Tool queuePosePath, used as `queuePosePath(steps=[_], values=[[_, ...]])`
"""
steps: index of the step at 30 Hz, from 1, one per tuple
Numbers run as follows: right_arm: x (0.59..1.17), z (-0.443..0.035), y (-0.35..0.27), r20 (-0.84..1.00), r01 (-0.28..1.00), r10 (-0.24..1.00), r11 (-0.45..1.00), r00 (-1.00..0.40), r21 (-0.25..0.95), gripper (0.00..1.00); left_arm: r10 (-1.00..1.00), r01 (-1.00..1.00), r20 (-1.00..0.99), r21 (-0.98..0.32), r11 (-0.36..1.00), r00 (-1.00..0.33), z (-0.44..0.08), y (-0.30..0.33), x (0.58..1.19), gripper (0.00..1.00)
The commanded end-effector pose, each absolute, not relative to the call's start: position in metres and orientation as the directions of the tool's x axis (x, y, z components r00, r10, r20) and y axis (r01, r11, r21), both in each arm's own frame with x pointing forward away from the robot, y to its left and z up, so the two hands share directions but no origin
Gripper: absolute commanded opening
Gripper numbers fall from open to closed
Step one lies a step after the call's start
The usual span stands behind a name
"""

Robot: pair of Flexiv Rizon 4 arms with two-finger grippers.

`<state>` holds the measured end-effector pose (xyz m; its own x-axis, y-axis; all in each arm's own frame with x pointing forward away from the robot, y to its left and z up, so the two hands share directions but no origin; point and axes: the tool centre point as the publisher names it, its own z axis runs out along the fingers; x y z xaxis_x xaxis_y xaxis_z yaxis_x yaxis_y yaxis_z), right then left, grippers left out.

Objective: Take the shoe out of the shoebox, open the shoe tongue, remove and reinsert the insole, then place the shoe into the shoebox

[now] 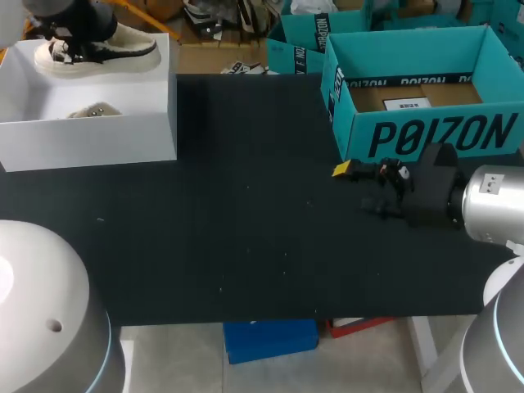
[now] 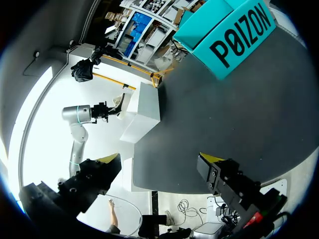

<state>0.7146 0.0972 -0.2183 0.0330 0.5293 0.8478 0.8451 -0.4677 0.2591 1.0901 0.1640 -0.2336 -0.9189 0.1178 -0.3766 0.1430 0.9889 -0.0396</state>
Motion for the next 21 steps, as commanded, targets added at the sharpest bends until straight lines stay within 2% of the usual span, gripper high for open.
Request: queuePosePath(steps=[1, 21], values=[[0.714, -0.218, 0.097, 0.848, 0.845, 0.529, -0.467, 0.033, 0.259, 1.00, 0.106, 0.128, -0.368, -0.035, 0.991, -0.924, -0.239, 0.169, 1.098, 0.00], [0.714, -0.218, 0.097, 0.848, 0.845, 0.529, -0.467, 0.033, 0.259, 1.00, 0.051, 0.051, -0.331, 0.008, 0.999, -0.942, -0.268, 0.207, 1.102, 0.00]])
